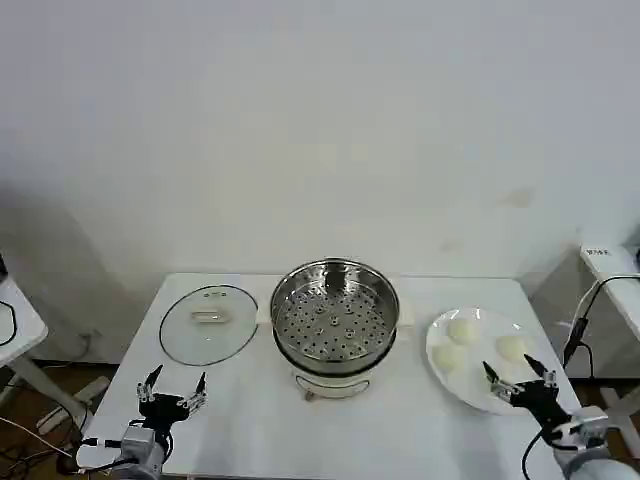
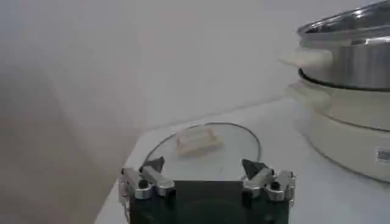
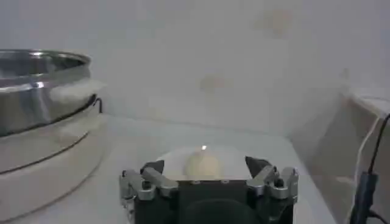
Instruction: Take steamed baozi put them in steamer then cover it.
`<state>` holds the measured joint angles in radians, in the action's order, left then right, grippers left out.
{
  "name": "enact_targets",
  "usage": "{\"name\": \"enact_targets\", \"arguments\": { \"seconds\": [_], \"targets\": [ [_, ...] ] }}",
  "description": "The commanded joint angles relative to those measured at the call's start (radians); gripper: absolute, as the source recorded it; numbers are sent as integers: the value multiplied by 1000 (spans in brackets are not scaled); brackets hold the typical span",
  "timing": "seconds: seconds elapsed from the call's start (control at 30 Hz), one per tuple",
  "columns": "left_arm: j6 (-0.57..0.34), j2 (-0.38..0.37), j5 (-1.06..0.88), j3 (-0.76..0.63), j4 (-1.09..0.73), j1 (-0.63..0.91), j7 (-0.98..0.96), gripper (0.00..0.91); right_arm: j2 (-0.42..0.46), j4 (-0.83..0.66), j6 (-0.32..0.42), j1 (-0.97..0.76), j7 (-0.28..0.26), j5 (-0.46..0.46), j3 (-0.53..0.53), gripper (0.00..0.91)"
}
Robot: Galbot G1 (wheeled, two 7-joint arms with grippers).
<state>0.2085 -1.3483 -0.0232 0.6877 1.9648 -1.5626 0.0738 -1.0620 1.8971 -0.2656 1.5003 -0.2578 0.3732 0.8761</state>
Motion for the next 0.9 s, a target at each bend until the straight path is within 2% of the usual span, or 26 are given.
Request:
{"name": "enact_targets", "arguments": {
  "seconds": [0.03,0.1,0.13,0.27,0.37,0.4,0.43,0.47,0.5,0.53,0.6,0.63,0.7,0.77,0.8,0.87,0.9],
  "targets": [
    [4,-9,-3,7,4,-4,1,907,221,-66,-85,-171,-113,-90,-10,907],
    [5,-12,-6,9,10,-8,5,907,288,-94,-99,-224,-173,-114,-35,907],
    [5,-13,-7,10,11,-9,6,907,323,-109,-116,-261,-221,-127,-51,907],
    [4,-13,-11,13,15,-13,9,907,452,-187,-120,-408,-334,-175,-157,907],
    [4,-16,-13,14,16,-11,11,907,531,-247,-123,-539,-455,-215,-277,907],
    [4,-18,-14,15,18,-10,12,907,552,-270,-110,-611,-502,-230,-354,907],
    [5,-20,-15,16,19,-11,13,907,562,-280,-109,-640,-506,-233,-380,907],
    [5,-21,-17,17,21,-11,14,907,573,-289,-105,-670,-538,-244,-403,907],
    [8,-26,-20,18,25,-11,15,907,583,-312,-98,-770,-613,-282,-473,907],
    [9,-29,-20,19,28,-12,16,907,583,-316,-96,-794,-620,-286,-491,907],
    [10,-34,-20,19,35,-13,20,907,592,-385,-86,-931,-735,-329,-610,907],
    [10,-35,-21,20,37,-14,21,907,595,-403,-75,-964,-769,-359,-647,907],
    [10,-35,-21,22,37,-14,21,907,602,-455,-46,-1074,-823,-410,-791,907],
    [9,-35,-23,24,38,-14,22,907,598,-492,-36,-1169,-851,-433,-857,907],
    [9,-37,-23,25,39,-15,22,907,586,-526,-12,-1222,-908,-459,-906,907],
    [10,-40,-23,28,41,-14,22,907,566,-572,10,-1284,-977,-484,-956,907],
    [10,-43,-23,29,43,-14,23,907,552,-610,46,-1328,-1014,-500,-994,907]
  ]
}}
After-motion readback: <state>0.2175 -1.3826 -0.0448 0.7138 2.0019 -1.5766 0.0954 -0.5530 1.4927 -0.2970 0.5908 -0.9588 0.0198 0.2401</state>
